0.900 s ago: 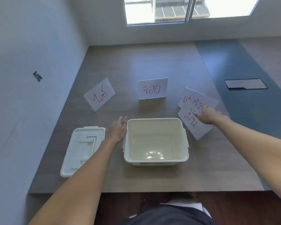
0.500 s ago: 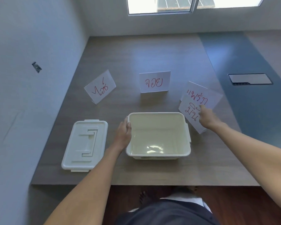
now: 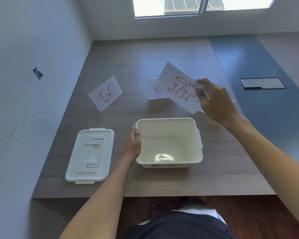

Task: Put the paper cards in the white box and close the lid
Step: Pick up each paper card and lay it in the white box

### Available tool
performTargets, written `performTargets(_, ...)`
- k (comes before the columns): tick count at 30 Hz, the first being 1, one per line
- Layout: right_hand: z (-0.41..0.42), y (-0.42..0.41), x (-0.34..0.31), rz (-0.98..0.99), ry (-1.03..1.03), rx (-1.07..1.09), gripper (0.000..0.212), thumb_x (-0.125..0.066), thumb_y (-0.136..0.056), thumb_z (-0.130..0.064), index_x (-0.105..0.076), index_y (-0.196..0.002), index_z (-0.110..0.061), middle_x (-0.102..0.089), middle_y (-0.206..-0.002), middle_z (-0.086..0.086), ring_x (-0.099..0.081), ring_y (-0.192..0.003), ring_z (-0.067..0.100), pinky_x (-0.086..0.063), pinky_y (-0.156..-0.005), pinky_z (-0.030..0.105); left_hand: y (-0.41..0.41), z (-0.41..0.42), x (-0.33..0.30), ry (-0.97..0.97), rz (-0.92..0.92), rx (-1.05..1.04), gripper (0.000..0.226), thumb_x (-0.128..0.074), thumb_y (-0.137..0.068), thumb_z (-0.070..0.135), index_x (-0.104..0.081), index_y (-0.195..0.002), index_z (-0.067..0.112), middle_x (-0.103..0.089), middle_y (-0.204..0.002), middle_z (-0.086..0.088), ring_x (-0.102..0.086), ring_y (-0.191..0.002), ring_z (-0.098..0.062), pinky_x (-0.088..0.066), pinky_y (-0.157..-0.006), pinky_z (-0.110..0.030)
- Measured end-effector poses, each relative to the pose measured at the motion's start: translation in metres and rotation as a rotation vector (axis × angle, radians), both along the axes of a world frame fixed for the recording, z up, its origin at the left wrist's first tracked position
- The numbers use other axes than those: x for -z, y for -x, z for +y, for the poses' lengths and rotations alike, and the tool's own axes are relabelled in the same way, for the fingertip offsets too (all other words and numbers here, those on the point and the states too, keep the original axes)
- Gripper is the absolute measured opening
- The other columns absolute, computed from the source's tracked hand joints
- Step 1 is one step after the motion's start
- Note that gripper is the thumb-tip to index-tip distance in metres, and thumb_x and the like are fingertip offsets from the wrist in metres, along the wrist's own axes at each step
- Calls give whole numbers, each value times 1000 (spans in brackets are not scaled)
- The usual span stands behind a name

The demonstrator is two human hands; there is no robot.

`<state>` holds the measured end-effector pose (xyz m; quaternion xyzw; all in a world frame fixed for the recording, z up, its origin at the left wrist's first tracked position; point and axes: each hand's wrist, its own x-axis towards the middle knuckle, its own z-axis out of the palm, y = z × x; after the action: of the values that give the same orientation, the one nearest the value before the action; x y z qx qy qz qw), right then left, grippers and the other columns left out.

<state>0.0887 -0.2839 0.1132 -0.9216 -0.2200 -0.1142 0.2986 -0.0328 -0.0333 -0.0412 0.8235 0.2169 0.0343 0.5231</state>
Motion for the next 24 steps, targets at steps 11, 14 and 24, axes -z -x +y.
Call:
performTargets(11, 2, 80, 69, 268, 223, -314, 28, -49, -97, -19, -63, -122, -21, -66, -120, -4, -65, -104, 30, -54, -82, 43, -3, -3, -3, 77, 7, -18, 47, -21, -108, 32, -37, -151, 22, -47, -148, 2, -41, -138, -15, -28, -103, -22)
performTargets(14, 2, 90, 99, 392, 370, -384, 33, -41, -101, -26, -59, -128, -22, -62, -123, -3, -64, -105, 33, -51, -86, 43, -6, -5, -4, 70, 5, -26, 47, -21, -108, 31, -38, -150, 21, -49, -148, -1, -43, -138, -17, -28, -101, -21)
performTargets(24, -2, 77, 103, 838, 274, -400, 37, -38, -103, -41, -64, -121, -22, -69, -117, -7, -63, -108, 15, -49, -97, 34, -9, -7, -6, 97, 33, -26, 47, -21, -108, 35, -37, -151, 25, -47, -150, 4, -42, -137, -12, -28, -105, -22)
